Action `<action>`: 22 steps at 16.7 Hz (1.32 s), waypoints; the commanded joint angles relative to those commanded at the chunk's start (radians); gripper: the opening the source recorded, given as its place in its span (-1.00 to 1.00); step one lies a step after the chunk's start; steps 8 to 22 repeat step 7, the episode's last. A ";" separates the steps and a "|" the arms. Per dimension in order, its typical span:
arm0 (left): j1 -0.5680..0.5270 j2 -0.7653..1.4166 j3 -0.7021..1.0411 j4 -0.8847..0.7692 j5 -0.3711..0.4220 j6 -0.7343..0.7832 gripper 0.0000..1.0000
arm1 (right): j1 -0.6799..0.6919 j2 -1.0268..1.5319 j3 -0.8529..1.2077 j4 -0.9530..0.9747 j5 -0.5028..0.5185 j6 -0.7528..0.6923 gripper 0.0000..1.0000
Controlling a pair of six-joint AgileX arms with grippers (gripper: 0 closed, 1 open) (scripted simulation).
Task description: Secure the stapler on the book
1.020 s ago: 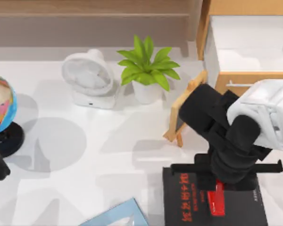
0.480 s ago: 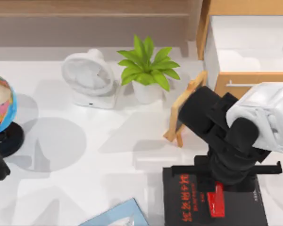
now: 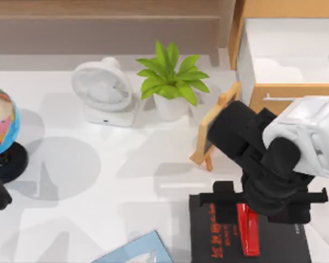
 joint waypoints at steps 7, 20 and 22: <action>0.000 0.000 0.000 0.000 0.000 0.000 1.00 | 0.000 0.000 0.000 0.000 0.000 0.000 1.00; 0.000 0.000 0.000 0.000 0.000 0.000 1.00 | 0.000 0.000 0.000 0.000 0.000 0.000 1.00; 0.000 0.000 0.000 0.000 0.000 0.000 1.00 | 0.000 0.000 0.000 0.000 0.000 0.000 1.00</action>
